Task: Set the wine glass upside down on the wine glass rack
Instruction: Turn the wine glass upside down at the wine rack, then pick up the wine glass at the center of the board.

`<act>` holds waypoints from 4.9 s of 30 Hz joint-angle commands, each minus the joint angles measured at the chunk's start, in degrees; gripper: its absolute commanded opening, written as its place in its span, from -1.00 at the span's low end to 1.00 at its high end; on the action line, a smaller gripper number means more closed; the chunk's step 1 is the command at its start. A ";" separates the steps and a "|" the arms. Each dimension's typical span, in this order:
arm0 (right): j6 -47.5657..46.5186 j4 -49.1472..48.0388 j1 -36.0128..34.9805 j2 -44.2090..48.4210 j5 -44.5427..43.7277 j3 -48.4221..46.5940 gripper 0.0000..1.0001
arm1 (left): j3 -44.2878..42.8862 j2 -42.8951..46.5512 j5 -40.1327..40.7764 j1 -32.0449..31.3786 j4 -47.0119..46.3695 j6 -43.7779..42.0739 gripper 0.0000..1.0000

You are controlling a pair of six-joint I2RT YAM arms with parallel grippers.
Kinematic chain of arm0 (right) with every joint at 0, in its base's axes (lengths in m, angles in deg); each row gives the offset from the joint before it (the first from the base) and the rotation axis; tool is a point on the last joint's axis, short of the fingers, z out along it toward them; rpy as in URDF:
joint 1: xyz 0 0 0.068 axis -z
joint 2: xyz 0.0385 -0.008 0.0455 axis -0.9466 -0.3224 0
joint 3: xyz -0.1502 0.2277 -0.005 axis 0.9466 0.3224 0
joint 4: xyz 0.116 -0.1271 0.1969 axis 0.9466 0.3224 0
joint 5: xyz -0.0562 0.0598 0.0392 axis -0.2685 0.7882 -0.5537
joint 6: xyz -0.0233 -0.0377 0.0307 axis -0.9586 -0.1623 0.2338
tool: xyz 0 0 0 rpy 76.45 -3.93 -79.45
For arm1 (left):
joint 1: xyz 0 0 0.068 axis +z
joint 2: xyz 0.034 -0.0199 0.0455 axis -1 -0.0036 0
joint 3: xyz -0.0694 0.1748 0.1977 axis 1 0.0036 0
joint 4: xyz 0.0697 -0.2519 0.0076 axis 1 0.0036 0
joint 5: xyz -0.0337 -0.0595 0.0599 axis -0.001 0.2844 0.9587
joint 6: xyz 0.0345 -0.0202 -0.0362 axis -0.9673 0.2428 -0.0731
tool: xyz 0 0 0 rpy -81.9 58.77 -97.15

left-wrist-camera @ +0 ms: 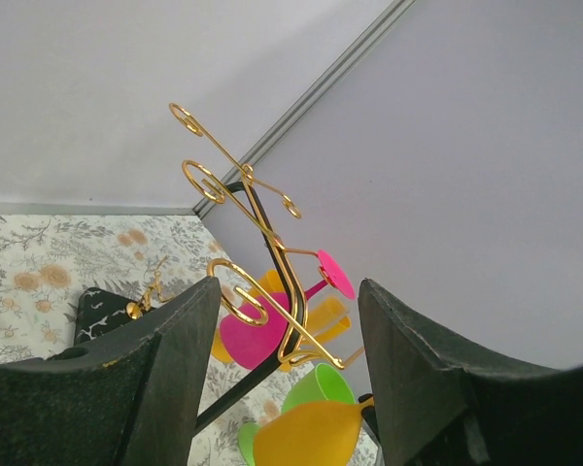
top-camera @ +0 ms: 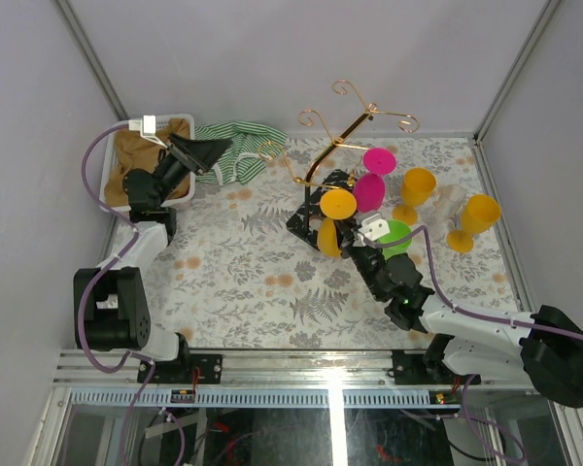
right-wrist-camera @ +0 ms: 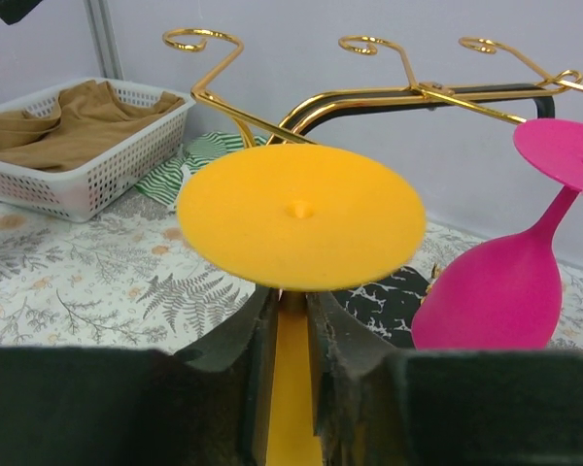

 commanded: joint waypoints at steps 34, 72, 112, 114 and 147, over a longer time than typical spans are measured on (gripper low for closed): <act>15.59 75.74 -1.72 27.53 -12.02 -21.33 0.28 | -7.24 1.42 2.97 0.77 13.42 -10.59 0.23; 15.95 97.43 55.12 -23.61 21.58 -79.53 0.35 | -13.66 14.27 3.62 0.78 45.70 -32.77 0.39; 16.82 98.39 59.31 -21.17 28.72 -60.17 -0.35 | -15.20 12.73 4.38 0.81 47.20 -34.78 0.41; 16.72 98.30 59.31 -21.47 28.60 -60.20 -0.36 | -15.44 12.39 4.46 0.74 47.22 -34.78 0.41; 15.29 98.11 59.31 -22.29 25.74 -59.31 -1.00 | -15.95 10.92 4.30 0.78 46.91 -34.62 0.41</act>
